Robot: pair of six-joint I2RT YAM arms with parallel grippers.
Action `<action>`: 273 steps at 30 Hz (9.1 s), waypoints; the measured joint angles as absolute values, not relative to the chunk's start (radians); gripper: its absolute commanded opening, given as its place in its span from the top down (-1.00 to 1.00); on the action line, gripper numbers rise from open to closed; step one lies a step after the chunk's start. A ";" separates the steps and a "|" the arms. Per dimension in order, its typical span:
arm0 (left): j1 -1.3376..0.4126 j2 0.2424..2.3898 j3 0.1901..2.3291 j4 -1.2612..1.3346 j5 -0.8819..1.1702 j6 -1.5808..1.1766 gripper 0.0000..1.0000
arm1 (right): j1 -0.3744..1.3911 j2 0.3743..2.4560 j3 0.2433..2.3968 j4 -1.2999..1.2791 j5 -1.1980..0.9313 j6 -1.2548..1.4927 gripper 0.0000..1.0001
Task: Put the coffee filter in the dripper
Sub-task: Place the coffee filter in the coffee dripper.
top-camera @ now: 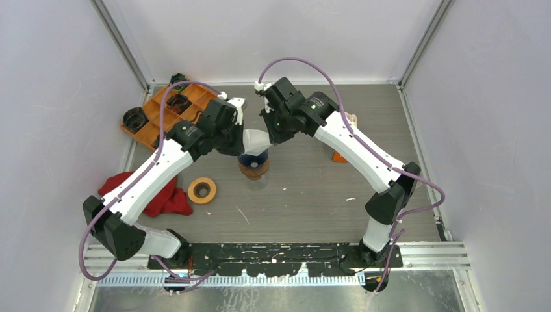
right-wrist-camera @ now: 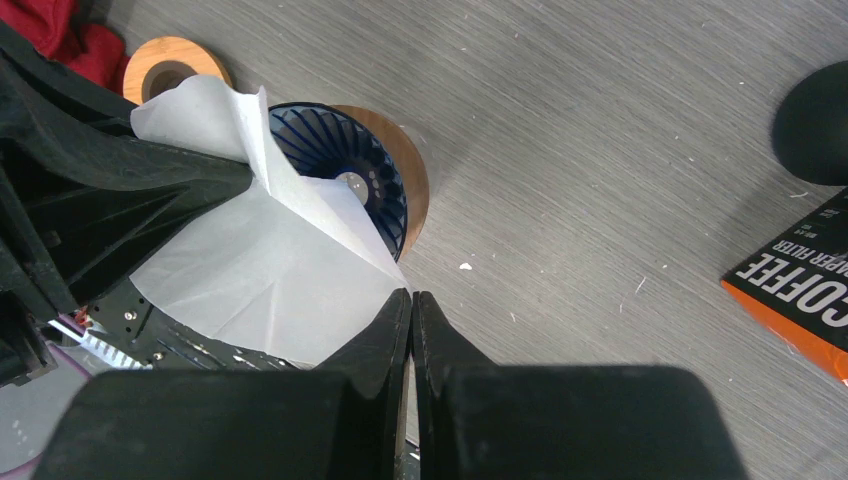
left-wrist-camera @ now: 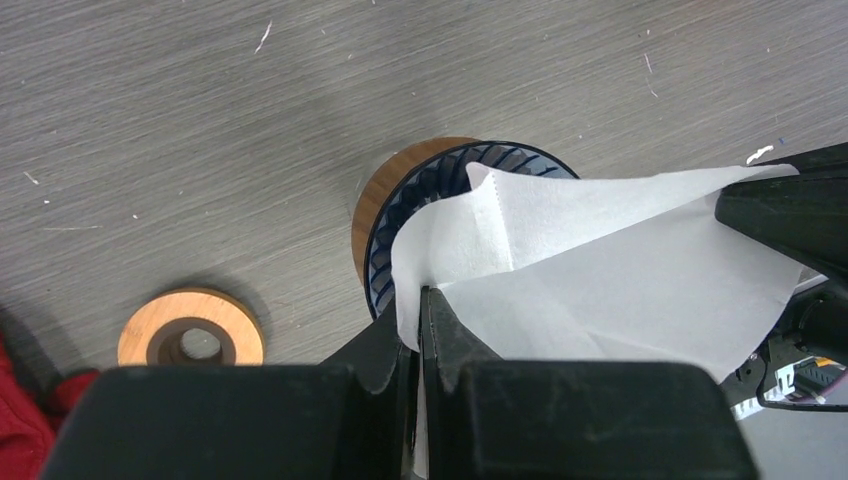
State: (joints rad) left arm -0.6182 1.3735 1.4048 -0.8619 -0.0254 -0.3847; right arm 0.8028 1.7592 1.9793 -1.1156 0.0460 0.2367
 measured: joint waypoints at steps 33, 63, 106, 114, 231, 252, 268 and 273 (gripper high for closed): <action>-0.613 1.336 1.405 -0.900 -0.075 -0.376 -0.32 | 0.803 1.781 1.871 -1.028 -0.014 0.237 0.68; -0.613 1.324 1.335 -0.881 -0.098 -0.390 -0.49 | 0.800 1.781 1.848 -0.950 -0.028 0.144 -0.34; -0.612 1.222 1.193 -0.742 -0.105 -0.457 -0.65 | 0.797 1.779 1.640 -0.733 0.023 0.213 -0.29; -0.588 1.212 1.193 -0.704 -0.104 -0.467 -0.66 | 0.797 1.760 1.605 -0.719 -0.012 0.213 -0.36; -0.566 1.231 1.211 -0.765 0.059 -0.463 -0.72 | 0.794 1.627 1.554 -0.734 0.006 0.205 -0.47; -0.566 1.267 1.211 -0.788 0.039 -0.410 -0.70 | 0.788 1.627 1.533 -0.734 0.007 0.193 -0.47; -0.561 1.267 1.211 -0.802 0.019 -0.386 -0.73 | 0.787 1.625 1.528 -0.706 -0.006 0.194 -0.51; -0.561 1.266 1.211 -0.801 0.019 -0.389 -0.84 | 0.785 1.583 1.514 -0.669 -0.030 0.195 -0.60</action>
State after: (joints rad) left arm -0.5606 1.2655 1.2110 -0.8009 0.0189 -0.3889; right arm 0.7849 1.5829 1.5139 -0.6685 -0.0303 0.1951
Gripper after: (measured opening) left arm 0.910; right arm 0.775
